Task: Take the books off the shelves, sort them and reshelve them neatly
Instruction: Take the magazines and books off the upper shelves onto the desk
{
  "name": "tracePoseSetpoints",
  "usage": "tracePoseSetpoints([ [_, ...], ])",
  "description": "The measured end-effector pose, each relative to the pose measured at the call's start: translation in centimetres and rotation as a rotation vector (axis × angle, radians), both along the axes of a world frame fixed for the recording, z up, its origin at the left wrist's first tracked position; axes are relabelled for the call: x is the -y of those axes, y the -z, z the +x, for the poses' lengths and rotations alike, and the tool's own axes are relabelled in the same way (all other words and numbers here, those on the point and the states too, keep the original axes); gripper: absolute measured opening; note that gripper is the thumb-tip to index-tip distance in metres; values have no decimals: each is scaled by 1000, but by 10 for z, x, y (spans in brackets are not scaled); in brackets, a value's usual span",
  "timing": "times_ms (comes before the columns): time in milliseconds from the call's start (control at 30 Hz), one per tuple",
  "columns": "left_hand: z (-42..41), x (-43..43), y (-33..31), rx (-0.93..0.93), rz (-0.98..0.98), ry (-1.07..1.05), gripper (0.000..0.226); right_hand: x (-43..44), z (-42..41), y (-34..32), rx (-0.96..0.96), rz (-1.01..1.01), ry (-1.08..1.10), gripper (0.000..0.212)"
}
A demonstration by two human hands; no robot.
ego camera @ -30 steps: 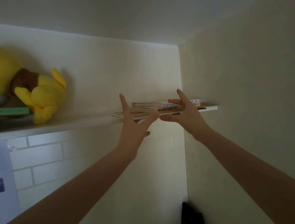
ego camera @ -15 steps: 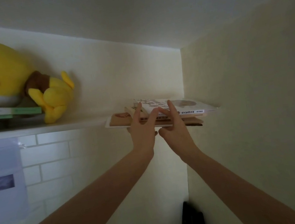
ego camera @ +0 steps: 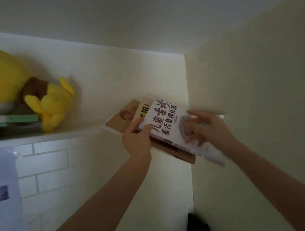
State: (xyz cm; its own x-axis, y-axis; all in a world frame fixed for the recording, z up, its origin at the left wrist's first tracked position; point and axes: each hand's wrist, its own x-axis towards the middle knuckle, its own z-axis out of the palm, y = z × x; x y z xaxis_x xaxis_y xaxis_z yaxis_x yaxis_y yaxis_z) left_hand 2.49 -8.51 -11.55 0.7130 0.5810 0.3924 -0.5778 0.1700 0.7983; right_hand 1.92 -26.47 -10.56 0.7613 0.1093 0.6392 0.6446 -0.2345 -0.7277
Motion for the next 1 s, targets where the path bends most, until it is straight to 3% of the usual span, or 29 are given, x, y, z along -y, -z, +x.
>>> tracePoseSetpoints([
  [67, 3, -6, -1, 5, 27, 3, 34, 22, 26, -14, 102, -457, 399, 68],
  [133, 4, -11, -2, 20, 94, -13, 37, 24, 47, -12, 32, -699, 348, 90],
  [233, 0, -21, -6, 81, 201, -5, 36, 15, 66, 5, -37, -490, -19, 101],
  [400, -9, -51, -20, 132, 278, 96, 24, 1, 76, 17, -125, -97, -272, 81],
  [667, -14, -81, -18, 88, 471, 154, 16, -1, 78, 26, -183, 30, -457, 59],
  [833, -13, -89, -16, 56, 550, 189, 10, -6, 67, 51, -274, 99, -556, 58],
  [1000, -14, -93, -18, 61, 655, 207, 8, -11, 53, 53, -247, 92, -514, 56],
])
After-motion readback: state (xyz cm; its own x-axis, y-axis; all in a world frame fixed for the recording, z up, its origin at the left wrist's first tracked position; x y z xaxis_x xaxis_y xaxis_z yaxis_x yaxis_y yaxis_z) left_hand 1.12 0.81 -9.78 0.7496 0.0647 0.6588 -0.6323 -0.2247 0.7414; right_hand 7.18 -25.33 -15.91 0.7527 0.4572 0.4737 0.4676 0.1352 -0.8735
